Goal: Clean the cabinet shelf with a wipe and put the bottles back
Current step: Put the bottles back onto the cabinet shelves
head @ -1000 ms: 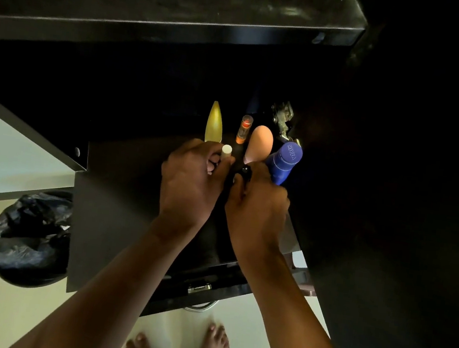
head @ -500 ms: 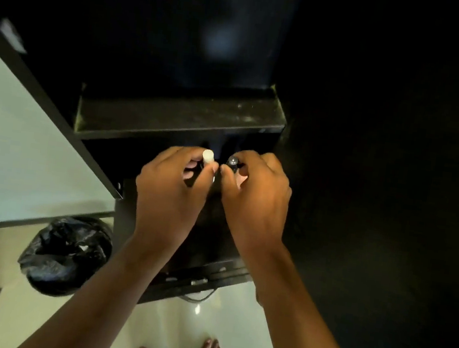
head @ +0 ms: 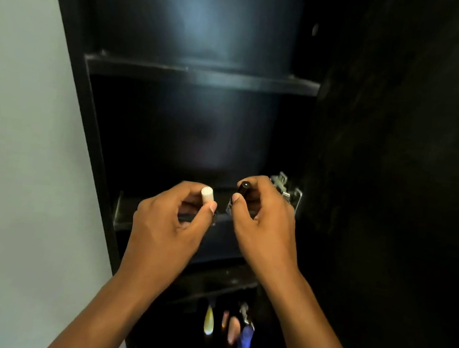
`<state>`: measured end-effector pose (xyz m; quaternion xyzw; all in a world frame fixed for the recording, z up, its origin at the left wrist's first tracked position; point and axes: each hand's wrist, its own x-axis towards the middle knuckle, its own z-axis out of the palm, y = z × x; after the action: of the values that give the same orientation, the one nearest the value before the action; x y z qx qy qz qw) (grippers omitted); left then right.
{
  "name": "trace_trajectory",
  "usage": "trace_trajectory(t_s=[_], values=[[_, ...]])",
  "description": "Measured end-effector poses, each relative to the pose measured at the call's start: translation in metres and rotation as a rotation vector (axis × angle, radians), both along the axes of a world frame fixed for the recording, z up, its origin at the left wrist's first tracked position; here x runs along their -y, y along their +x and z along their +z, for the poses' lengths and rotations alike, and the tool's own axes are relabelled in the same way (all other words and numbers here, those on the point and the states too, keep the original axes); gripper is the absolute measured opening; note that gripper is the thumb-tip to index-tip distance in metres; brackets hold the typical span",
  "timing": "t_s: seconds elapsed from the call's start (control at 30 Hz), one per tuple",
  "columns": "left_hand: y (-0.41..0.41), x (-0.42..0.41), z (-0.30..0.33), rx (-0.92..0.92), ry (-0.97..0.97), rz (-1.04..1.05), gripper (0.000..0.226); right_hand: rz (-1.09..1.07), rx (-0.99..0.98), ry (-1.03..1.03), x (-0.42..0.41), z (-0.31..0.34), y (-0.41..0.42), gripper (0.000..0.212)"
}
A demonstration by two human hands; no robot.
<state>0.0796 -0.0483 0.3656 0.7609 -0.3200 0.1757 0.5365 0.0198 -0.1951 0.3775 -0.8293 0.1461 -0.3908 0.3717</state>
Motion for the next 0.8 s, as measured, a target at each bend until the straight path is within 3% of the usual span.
trace_trajectory(t_s=[0.43, 0.6, 0.8], values=[[0.032, 0.008, 0.174, 0.28, -0.122, 0.05, 0.01, -0.054, 0.288, -0.142, 0.027, 0.169, 0.027, 0.015], [0.075, 0.022, 0.216, 0.288, -0.037, 0.172, 0.012, -0.048, 0.255, -0.071, 0.06, 0.208, 0.062, 0.019], [0.109, 0.029, 0.229, 0.189, 0.089, 0.289, 0.019, -0.064, 0.115, -0.084, 0.088, 0.211, 0.096, 0.017]])
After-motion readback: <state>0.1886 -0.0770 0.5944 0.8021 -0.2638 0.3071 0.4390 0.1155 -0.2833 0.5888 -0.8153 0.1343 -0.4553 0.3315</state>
